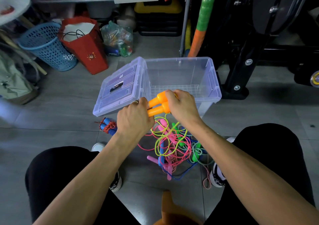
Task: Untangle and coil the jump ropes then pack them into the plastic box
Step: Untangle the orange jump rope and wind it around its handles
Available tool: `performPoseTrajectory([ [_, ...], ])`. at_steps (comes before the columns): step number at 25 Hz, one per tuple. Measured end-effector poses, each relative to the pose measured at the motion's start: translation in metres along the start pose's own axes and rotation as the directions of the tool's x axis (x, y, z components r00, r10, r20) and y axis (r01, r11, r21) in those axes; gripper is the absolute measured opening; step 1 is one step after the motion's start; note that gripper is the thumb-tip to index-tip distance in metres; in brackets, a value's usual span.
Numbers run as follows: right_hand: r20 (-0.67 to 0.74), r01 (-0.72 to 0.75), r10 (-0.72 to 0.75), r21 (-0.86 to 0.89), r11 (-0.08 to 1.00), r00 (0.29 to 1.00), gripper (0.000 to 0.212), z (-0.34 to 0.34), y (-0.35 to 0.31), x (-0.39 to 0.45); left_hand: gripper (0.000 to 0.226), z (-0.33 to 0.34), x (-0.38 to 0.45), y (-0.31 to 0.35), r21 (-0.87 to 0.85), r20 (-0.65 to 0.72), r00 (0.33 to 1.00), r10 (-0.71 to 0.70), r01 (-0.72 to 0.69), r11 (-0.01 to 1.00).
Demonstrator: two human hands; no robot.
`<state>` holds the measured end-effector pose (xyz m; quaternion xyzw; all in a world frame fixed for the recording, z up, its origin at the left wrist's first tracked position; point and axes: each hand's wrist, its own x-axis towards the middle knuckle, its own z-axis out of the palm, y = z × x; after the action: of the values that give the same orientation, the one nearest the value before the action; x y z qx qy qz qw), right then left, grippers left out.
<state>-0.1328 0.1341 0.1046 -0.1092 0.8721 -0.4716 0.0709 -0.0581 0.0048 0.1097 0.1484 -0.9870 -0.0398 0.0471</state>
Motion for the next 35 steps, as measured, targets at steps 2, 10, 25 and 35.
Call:
performPoseTrajectory([
  [2, 0.046, 0.006, -0.003, -0.052, 0.999, 0.999, 0.041, -0.003, 0.000, 0.000, 0.026, -0.002, 0.001, 0.000, 0.007, 0.042, 0.999, -0.011, 0.011, 1.000],
  [10, 0.406, 0.071, -0.029, -0.088, 0.994, 0.913, 0.040, -0.043, -0.004, 0.006, 0.028, 0.005, 0.021, -0.038, -0.317, 0.520, 0.803, -0.290, 0.497, 0.808],
  [25, 0.403, 0.183, -0.189, 0.054, 0.982, 0.896, 0.034, -0.010, 0.026, -0.001, 0.018, -0.024, 0.003, -0.047, -0.812, 0.566, 0.803, 0.188, 0.582, -0.039],
  [35, 0.645, 0.639, -0.196, -0.577, 0.508, 0.738, 0.014, -0.003, -0.011, -0.042, 0.023, 0.005, 0.017, -0.040, -0.557, 0.547, 0.732, -0.406, 0.680, 0.476],
])
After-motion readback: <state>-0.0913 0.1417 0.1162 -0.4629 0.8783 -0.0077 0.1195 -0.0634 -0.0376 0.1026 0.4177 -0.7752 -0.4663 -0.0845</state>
